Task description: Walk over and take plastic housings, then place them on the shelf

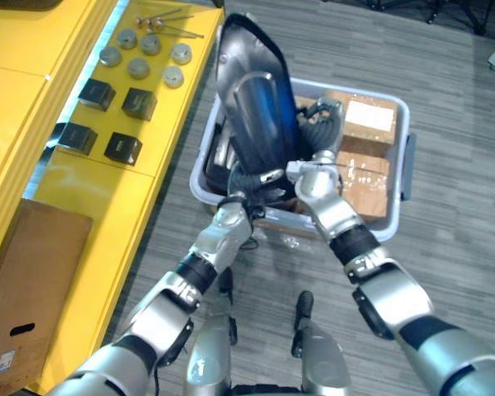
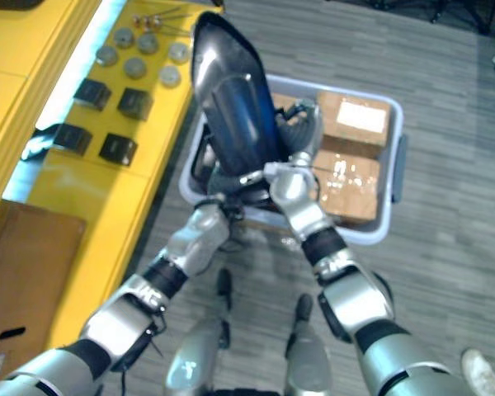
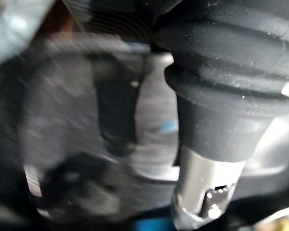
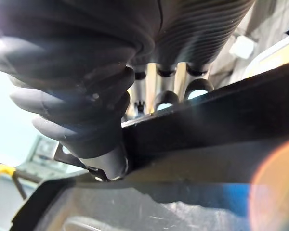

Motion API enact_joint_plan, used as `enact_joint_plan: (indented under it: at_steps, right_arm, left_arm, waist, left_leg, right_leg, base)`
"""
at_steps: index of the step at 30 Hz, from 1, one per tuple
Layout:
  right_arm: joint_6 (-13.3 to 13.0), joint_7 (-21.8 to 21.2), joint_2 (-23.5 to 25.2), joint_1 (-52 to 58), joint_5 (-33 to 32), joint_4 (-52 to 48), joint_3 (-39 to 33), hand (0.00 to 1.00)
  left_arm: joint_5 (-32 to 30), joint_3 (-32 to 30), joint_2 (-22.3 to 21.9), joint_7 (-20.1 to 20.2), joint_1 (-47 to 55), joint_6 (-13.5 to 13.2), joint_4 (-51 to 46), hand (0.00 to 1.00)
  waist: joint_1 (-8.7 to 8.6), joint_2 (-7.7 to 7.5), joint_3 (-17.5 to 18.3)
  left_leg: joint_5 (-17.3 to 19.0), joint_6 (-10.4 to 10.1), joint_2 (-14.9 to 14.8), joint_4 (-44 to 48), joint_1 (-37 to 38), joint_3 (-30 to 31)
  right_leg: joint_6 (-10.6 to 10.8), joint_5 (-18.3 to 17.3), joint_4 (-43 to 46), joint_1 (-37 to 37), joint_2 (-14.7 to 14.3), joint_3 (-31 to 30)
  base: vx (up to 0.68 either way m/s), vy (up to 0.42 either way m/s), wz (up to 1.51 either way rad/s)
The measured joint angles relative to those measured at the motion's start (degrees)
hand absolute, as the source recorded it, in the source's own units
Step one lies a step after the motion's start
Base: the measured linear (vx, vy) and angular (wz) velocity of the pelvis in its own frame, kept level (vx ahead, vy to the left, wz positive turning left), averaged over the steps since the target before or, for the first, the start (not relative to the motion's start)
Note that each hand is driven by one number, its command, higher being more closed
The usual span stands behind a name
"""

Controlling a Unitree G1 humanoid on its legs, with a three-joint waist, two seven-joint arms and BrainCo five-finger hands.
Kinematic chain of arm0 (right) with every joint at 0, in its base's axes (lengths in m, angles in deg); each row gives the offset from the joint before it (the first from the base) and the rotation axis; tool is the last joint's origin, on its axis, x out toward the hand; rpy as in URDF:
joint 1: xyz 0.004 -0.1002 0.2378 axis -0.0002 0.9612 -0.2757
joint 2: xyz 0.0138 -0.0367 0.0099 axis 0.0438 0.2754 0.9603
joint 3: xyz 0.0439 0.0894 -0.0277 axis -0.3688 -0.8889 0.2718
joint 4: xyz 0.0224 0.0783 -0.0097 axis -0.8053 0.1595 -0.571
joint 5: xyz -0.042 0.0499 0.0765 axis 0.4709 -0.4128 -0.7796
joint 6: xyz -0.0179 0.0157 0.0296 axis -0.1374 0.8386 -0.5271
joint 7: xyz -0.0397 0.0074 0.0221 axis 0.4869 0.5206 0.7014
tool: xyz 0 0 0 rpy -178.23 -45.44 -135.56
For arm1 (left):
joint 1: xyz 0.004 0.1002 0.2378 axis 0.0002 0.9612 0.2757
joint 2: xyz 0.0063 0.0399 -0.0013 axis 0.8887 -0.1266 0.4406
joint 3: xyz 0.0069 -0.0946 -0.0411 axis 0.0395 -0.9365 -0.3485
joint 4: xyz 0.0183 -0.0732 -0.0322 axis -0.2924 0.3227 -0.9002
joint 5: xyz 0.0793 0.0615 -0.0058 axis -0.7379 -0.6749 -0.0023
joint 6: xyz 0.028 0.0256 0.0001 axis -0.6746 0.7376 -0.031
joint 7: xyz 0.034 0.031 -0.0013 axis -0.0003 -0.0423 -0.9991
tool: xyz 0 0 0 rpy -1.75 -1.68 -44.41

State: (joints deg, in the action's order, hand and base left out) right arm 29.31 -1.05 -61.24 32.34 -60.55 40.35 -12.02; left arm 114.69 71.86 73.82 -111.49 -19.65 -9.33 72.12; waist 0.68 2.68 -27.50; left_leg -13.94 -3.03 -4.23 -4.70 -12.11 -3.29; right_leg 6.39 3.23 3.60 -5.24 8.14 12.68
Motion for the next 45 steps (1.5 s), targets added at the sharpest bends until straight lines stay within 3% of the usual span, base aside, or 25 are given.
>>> enact_joint_plan:
  at_steps: [7,12,20,21,31,34,38,41,44,45]
  right_arm:
    - [-1.14,0.23,0.18,0.48,0.04,-0.49,1.18,1.00]
    - [-2.26,0.29,-0.12,1.22,-0.03,-0.60,1.15,1.00]
    - [-3.23,0.34,-1.78,3.60,-0.01,-2.71,1.12,1.00]
    - [-3.23,0.54,-1.98,3.95,-0.01,-3.03,1.12,0.00]
    - [-2.65,1.44,-3.01,10.16,0.02,-10.61,1.04,0.00]
    - [-2.37,-1.05,-2.94,16.00,-0.04,-14.57,1.13,0.00]
    - [-2.53,-5.14,-3.15,25.97,-0.02,-23.20,0.15,0.00]
    - [-3.48,-9.24,-3.84,33.19,-0.49,-31.14,-2.81,0.00]
    - [-6.46,-14.04,-5.79,39.70,-5.35,-39.17,-8.46,0.00]
    - [-8.76,-16.54,-7.10,42.18,-7.90,-42.07,-11.85,0.00]
  left_arm:
    - [2.89,0.53,-0.85,0.20,1.28,-2.10,-0.01,1.00]
    - [-1.64,0.83,-0.85,0.19,1.59,-2.09,-0.01,1.00]
    - [-1.58,4.29,-0.84,0.18,1.77,-2.93,-0.04,1.00]
    - [-1.58,4.76,-0.84,0.17,1.87,-3.33,-0.04,1.00]
    - [-4.62,6.04,-0.58,-1.37,4.58,-3.57,-3.92,1.00]
    - [-6.64,4.68,0.17,-1.41,8.71,-1.49,-7.54,1.00]
    - [-13.56,3.23,2.53,-0.82,13.00,3.21,-14.27,1.00]
    - [-19.43,-0.77,3.49,0.17,17.20,4.65,-18.65,1.00]
    - [-27.20,-4.95,3.83,-0.15,22.01,4.79,-22.38,1.00]
    - [-32.98,-7.05,3.81,-1.39,24.63,4.79,-24.09,1.00]
  waist:
    - [-0.10,0.00,0.00]
    - [-0.16,0.00,0.00]
    - [-0.38,0.00,0.00]
    - [-0.40,0.00,0.00]
    - [-1.27,-0.13,0.14]
    - [-1.45,-0.67,3.43]
    - [-1.45,-2.12,6.25]
    - [-1.51,-2.89,8.97]
    - [-1.95,-3.08,12.10]
    - [-2.48,-3.10,13.22]
  left_leg:
    - [0.00,0.00,0.00,0.00,0.06,0.00]
    - [0.03,-0.01,0.00,0.00,0.10,-0.03]
    - [0.12,-0.13,-0.01,0.01,0.29,-0.07]
    - [0.12,-0.12,-0.01,0.01,0.44,-0.07]
    - [1.13,-0.08,0.17,-0.01,4.16,-0.15]
    - [1.55,0.00,0.24,-0.02,4.27,-0.43]
    - [2.33,-0.48,0.08,-0.29,6.58,-1.32]
    - [3.29,-0.48,-0.09,-0.36,8.52,-2.95]
    - [3.71,-0.62,-0.14,-0.38,9.07,-3.63]
    - [3.71,-0.62,-0.13,-0.39,9.21,-3.68]
  right_leg:
    - [0.00,-0.01,0.00,0.09,0.00,0.00]
    - [0.00,-0.01,0.00,0.14,0.01,-0.02]
    - [0.00,-0.01,-0.16,0.40,-0.01,-0.06]
    - [0.00,-0.01,-0.19,0.55,-0.02,-0.06]
    - [0.03,0.00,-2.51,5.45,-0.12,0.09]
    - [0.04,0.01,-3.40,5.81,-0.10,0.06]
    - [-0.15,-0.18,-4.44,8.29,-0.17,-0.22]
    - [-0.19,-0.21,-5.04,9.45,-0.14,-1.72]
    - [-0.22,-0.25,-5.22,9.56,-0.17,-2.34]
    - [-0.26,-0.30,-5.19,9.60,-0.23,-2.35]
  base:
    - [0.00,0.000,0.00]
    - [0.00,0.000,0.00]
    - [0.00,0.000,0.00]
    - [0.00,0.000,0.00]
    - [0.00,-0.004,0.00]
    - [0.06,-0.028,-0.03]
    - [0.06,-0.029,-0.08]
    - [0.04,-0.012,-0.25]
    - [0.02,-0.011,-0.16]
    - [0.00,0.000,0.00]
